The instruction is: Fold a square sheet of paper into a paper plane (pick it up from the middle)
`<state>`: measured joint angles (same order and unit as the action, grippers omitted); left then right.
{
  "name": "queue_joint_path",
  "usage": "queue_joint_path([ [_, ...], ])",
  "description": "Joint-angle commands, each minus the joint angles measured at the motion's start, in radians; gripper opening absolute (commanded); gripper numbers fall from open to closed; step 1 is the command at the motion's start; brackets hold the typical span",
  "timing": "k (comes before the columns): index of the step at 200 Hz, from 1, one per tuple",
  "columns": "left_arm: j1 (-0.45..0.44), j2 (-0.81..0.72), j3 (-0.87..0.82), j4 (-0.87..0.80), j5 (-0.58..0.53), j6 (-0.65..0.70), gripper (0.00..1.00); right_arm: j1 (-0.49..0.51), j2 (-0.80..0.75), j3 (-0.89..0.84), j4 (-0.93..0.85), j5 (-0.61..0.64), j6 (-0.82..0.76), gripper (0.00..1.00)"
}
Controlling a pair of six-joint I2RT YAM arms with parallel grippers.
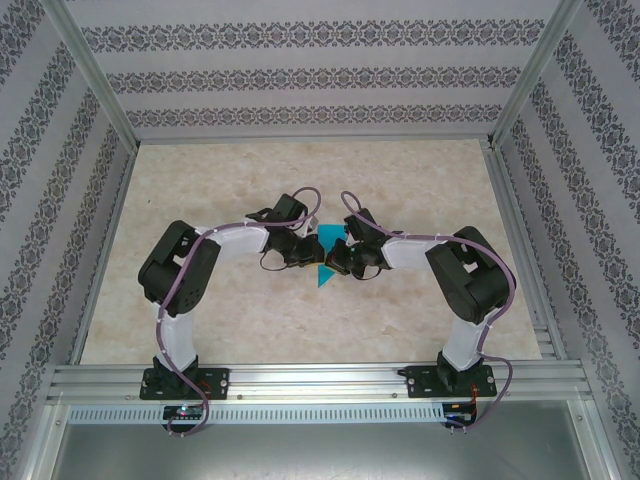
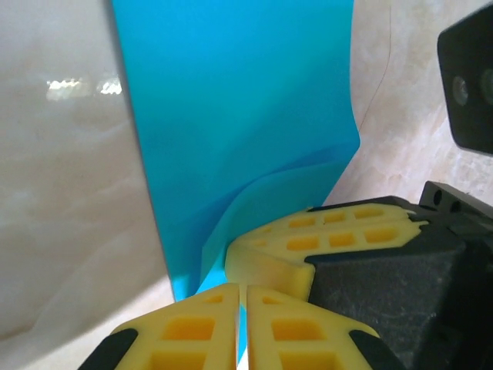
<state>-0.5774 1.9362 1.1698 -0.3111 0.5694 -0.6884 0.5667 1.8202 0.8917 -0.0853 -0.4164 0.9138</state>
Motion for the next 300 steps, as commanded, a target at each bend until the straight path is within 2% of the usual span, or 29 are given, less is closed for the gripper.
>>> queue_joint_path([
  [1, -0.017, 0.029, 0.045, 0.032, -0.031, 0.0, 0.11, -0.005, 0.026, -0.025, -0.003, 0.013, -0.013, 0.0],
  [82, -0.019, 0.083, 0.054, -0.021, -0.129, 0.017, 0.05, -0.022, -0.021, -0.056, 0.1, -0.048, 0.006, 0.0],
  [150, -0.02, 0.073, 0.049, -0.052, -0.166, 0.029, 0.04, -0.094, -0.165, -0.139, 0.157, -0.048, -0.04, 0.02],
  [221, -0.019, 0.049, 0.037, -0.059, -0.203, 0.02, 0.04, -0.109, -0.095, -0.125, 0.188, -0.11, -0.093, 0.02],
  [300, -0.021, 0.043, 0.038, -0.08, -0.231, 0.026, 0.04, -0.129, -0.01, -0.107, 0.166, -0.083, -0.082, 0.02],
])
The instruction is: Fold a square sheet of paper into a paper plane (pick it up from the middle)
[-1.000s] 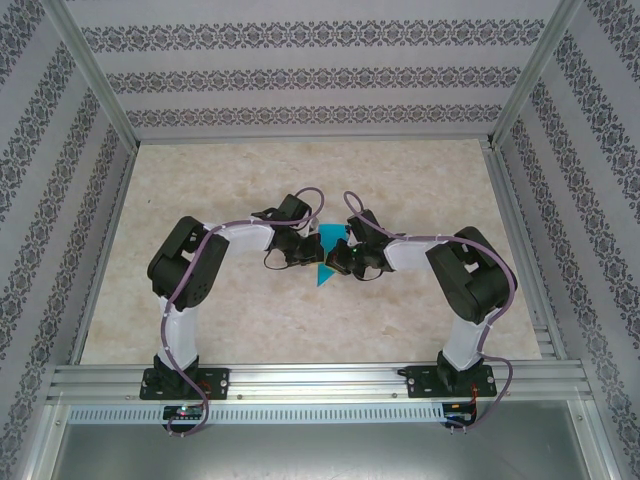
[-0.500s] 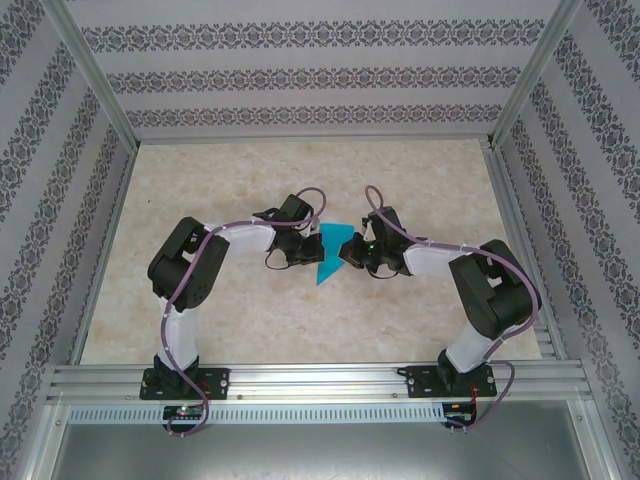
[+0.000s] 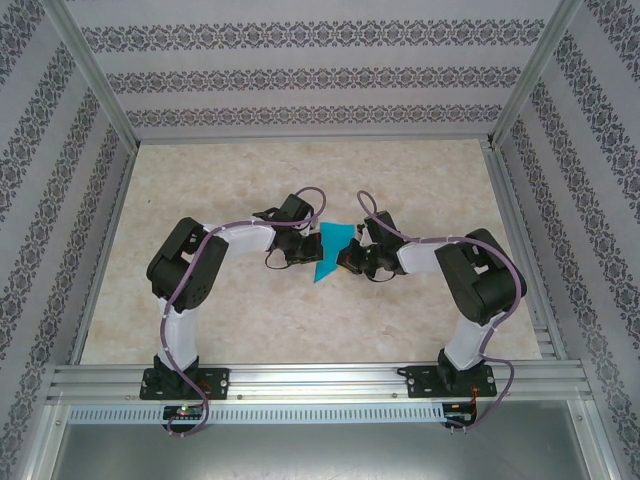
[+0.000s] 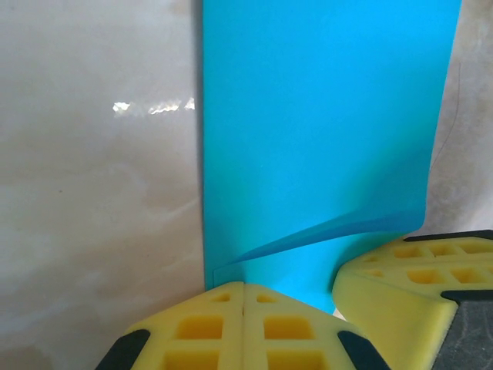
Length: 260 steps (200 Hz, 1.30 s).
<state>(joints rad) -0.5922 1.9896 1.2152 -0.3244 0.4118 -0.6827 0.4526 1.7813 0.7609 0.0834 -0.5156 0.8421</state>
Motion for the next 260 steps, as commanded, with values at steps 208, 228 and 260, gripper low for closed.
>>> queue_joint_path([
  [208, -0.006, 0.006, -0.011, -0.081, -0.078, 0.044, 0.04, -0.088, -0.012, 0.096, -0.1, 0.115, -0.001, 0.01],
  [228, -0.007, 0.009, -0.008, -0.081, -0.074, 0.045, 0.04, -0.089, 0.032, 0.103, -0.103, 0.102, 0.001, 0.01],
  [260, -0.007, 0.01, -0.008, -0.081, -0.072, 0.048, 0.03, -0.089, 0.058, 0.113, -0.117, 0.098, -0.002, 0.01],
])
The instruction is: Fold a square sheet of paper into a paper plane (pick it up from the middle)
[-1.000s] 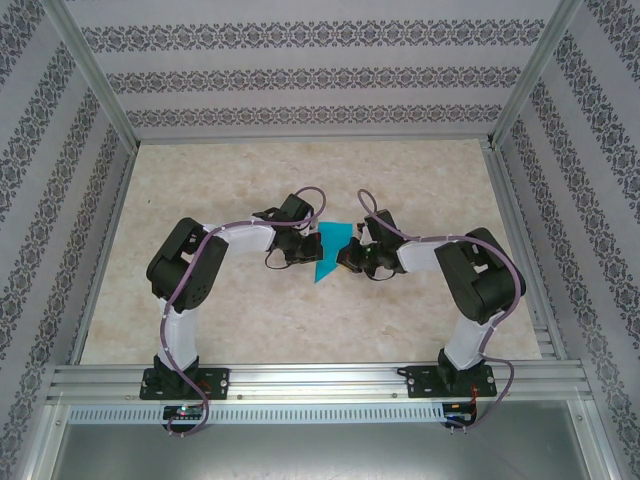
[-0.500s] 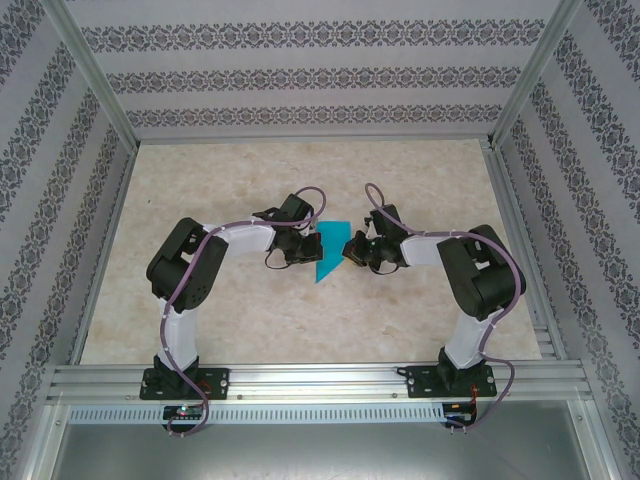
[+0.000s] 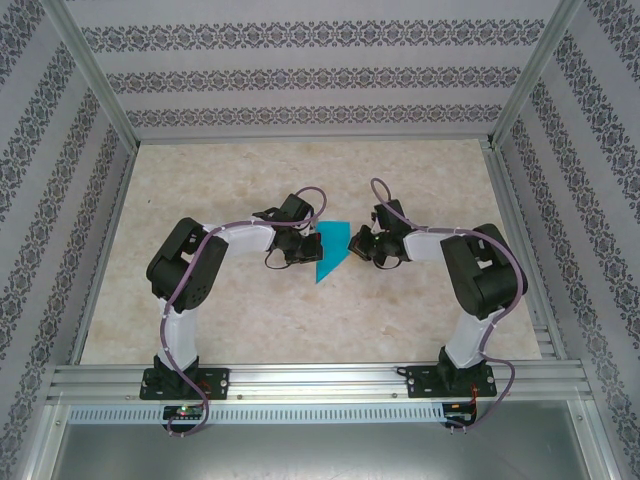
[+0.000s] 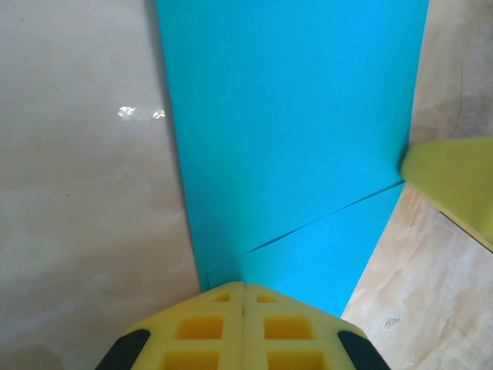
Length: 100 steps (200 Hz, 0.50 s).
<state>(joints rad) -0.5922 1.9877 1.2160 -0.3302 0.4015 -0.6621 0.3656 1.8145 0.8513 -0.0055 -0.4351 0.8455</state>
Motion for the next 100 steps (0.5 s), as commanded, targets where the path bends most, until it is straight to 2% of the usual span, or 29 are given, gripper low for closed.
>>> queue_joint_path([
  [1, -0.007, 0.011, -0.009, -0.075, -0.062, 0.027, 0.03, -0.001, 0.025, 0.024, -0.028, 0.017, -0.005, 0.01],
  [62, -0.006, 0.011, -0.006, -0.075, -0.06, 0.031, 0.03, 0.03, -0.131, 0.024, -0.05, 0.01, -0.042, 0.02],
  [100, -0.006, 0.012, 0.0, -0.076, -0.058, 0.037, 0.03, 0.11, -0.104, -0.006, -0.013, -0.026, -0.01, 0.02],
])
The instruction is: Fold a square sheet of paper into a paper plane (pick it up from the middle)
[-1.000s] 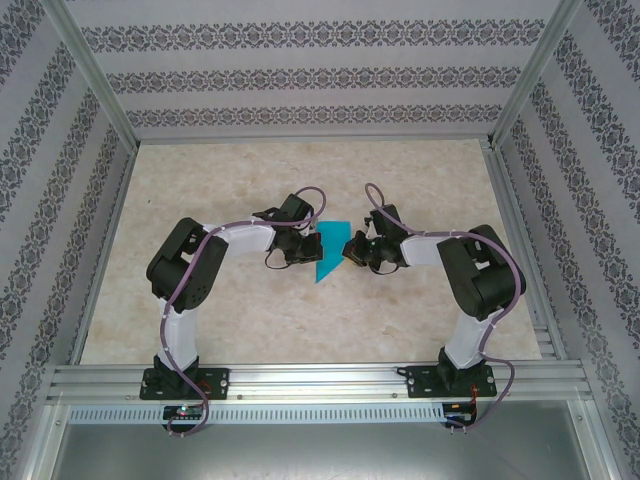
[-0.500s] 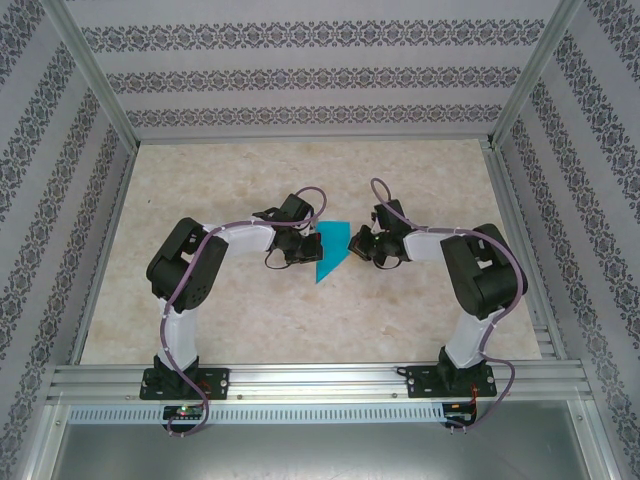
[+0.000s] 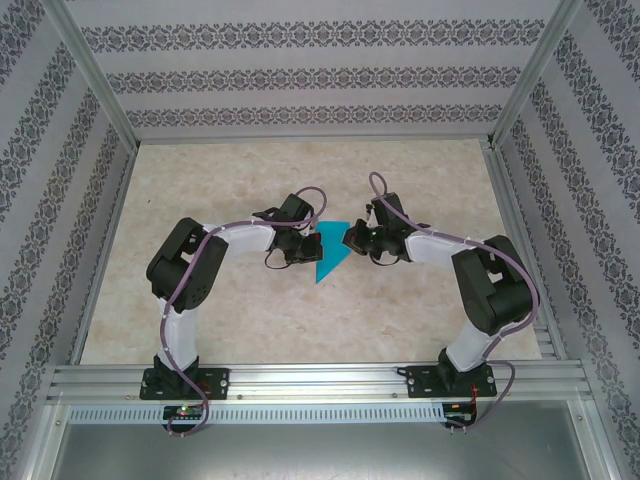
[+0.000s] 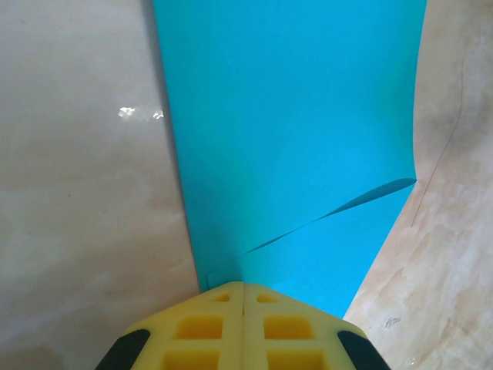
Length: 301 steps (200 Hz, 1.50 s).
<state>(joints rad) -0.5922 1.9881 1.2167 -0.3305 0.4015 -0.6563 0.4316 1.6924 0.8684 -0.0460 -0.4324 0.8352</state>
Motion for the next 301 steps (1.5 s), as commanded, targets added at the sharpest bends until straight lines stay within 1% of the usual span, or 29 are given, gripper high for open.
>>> queue_joint_path([
  [1, -0.007, 0.011, 0.0, -0.077, -0.058, 0.032, 0.04, 0.045, 0.019, -0.024, 0.031, -0.03, 0.002, 0.02],
  [20, -0.006, 0.008, 0.005, -0.079, -0.056, 0.035, 0.03, 0.063, 0.047, -0.034, 0.063, -0.047, 0.021, 0.01],
  [55, -0.005, 0.005, 0.019, -0.083, -0.045, 0.038, 0.04, 0.087, 0.116, -0.016, 0.068, -0.073, 0.023, 0.01],
  [115, -0.003, 0.0, 0.057, -0.106, -0.042, 0.05, 0.05, 0.093, 0.172, -0.02, 0.053, -0.048, 0.027, 0.01],
  [139, -0.003, -0.05, 0.063, -0.098, -0.01, 0.051, 0.08, 0.093, 0.178, -0.021, 0.036, -0.029, 0.036, 0.01],
  [158, -0.006, -0.117, 0.032, -0.062, 0.034, 0.033, 0.13, 0.093, 0.182, -0.021, 0.025, -0.02, 0.045, 0.01],
  [176, -0.01, -0.163, -0.007, -0.034, 0.069, 0.013, 0.14, 0.095, 0.186, -0.021, 0.019, -0.015, 0.051, 0.0],
  [198, -0.021, -0.188, -0.055, -0.012, 0.103, -0.019, 0.13, 0.095, 0.191, -0.02, 0.018, -0.014, 0.062, 0.0],
  [233, -0.043, -0.18, -0.101, -0.02, 0.112, -0.035, 0.08, 0.094, 0.193, -0.017, 0.019, -0.016, 0.071, 0.0],
  [249, -0.046, -0.17, -0.114, -0.031, 0.099, -0.035, 0.07, 0.094, 0.189, -0.015, 0.019, -0.017, 0.07, 0.0],
  [263, -0.046, -0.16, -0.116, -0.041, 0.079, -0.031, 0.07, 0.094, 0.19, -0.015, 0.019, -0.019, 0.069, 0.0],
  [301, -0.05, -0.121, -0.098, -0.029, 0.092, -0.036, 0.07, 0.094, 0.194, -0.015, 0.021, -0.023, 0.069, 0.0],
])
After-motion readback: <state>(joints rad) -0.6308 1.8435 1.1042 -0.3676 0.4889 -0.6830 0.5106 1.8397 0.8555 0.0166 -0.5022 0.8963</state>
